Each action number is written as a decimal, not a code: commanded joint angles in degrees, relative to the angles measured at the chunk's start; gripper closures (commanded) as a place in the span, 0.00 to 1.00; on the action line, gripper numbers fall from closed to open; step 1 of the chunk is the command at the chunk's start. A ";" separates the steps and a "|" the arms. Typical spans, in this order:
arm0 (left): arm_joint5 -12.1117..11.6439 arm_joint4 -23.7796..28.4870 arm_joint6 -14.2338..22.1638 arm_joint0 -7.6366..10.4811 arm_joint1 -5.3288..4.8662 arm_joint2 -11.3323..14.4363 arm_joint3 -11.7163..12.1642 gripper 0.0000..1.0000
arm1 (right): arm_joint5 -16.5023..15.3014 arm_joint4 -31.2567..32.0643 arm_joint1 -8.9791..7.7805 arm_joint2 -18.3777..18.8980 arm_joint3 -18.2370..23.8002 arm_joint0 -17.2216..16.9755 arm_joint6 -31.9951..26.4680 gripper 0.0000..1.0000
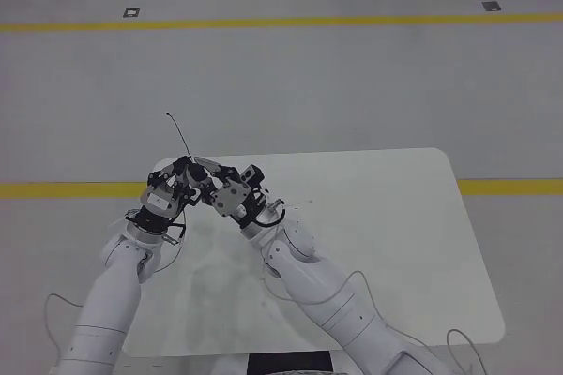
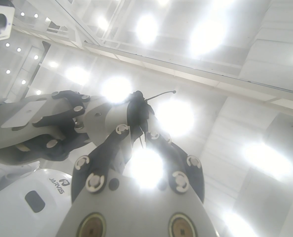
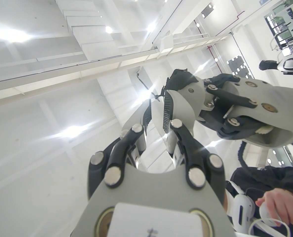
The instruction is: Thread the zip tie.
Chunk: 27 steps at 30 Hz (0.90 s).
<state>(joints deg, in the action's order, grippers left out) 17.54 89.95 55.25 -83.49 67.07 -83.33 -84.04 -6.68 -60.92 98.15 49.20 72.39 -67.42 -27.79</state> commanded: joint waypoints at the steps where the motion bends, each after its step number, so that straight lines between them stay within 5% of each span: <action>1: 0.00 0.00 0.00 0.00 0.00 0.00 0.00 1.00 | -0.06 -0.03 0.08 0.00 -0.18 0.10 -0.05 0.88; 14: 0.00 0.00 0.00 0.00 0.00 0.00 0.00 1.00 | -0.47 -0.27 0.67 0.16 -1.65 0.97 -0.17 0.89; 20: 0.00 0.00 0.00 0.00 0.00 0.00 0.00 1.00 | -0.63 -0.18 0.87 0.32 -2.19 1.19 -0.09 1.00; 27: 0.00 0.00 0.00 0.00 0.00 0.00 0.00 1.00 | -0.74 0.44 1.04 0.61 -2.80 1.47 -0.02 1.00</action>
<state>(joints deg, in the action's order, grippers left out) 17.54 89.95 55.25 -83.49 67.07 -83.33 -84.04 -7.40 -60.60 99.18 49.77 69.66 -65.98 -27.82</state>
